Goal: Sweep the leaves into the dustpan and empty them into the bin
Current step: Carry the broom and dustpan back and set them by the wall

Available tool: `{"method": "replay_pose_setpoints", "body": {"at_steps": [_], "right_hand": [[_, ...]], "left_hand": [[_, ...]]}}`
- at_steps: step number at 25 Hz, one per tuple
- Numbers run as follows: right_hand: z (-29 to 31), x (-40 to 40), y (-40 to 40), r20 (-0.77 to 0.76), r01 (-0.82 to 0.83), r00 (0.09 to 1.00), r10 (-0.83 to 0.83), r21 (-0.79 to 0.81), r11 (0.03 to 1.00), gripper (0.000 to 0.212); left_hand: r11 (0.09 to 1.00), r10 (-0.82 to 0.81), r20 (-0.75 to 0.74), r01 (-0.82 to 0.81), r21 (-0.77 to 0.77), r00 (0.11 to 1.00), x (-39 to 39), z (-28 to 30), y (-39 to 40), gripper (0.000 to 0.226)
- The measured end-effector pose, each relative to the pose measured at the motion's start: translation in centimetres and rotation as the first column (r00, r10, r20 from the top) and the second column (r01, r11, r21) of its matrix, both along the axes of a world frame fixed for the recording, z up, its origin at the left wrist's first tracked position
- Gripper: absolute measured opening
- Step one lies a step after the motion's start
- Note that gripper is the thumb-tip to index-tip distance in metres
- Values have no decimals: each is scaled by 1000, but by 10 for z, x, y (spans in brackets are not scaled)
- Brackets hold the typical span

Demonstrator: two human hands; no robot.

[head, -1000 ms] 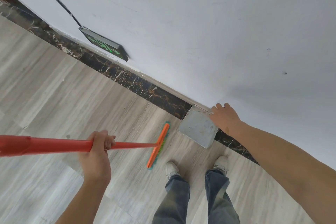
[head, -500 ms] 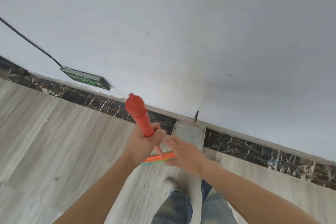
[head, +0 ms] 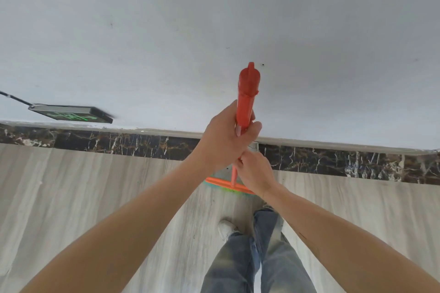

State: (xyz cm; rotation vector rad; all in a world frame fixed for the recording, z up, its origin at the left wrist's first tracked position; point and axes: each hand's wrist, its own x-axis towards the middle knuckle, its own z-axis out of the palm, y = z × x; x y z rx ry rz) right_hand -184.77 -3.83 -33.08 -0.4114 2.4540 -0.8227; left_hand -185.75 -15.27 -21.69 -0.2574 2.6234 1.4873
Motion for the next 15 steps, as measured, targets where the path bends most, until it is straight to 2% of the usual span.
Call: {"method": "replay_pose_setpoints", "body": {"at_steps": [2, 5, 7, 10, 13, 15], "right_hand": [[-11, -12, 0, -11, -6, 1000, 6, 8, 1000, 20], [-27, -40, -5, -7, 9, 1000, -9, 14, 1000, 21], [-39, -54, -9, 22, -23, 999, 23, 3, 1000, 28], [-54, -67, -10, 66, -39, 997, 39, 1, 999, 25], [-57, -67, -10, 54, -44, 998, 42, 38, 998, 26], [-55, -71, -7, 39, -58, 998, 56, 57, 997, 30]], "left_hand": [[999, -44, -49, 42, -27, 998, -15, 2, 1, 21], [993, -83, -16, 81, -90, 996, -47, -4, -4, 30], [990, -60, -13, 58, -130, 998, -62, -12, -6, 28], [992, -44, 34, 48, -119, 998, -78, -27, -4, 27], [993, -43, 121, 56, -105, 992, -83, -38, -5, 25], [992, -38, 111, 50, -114, 993, -88, -39, -3, 24]]}}
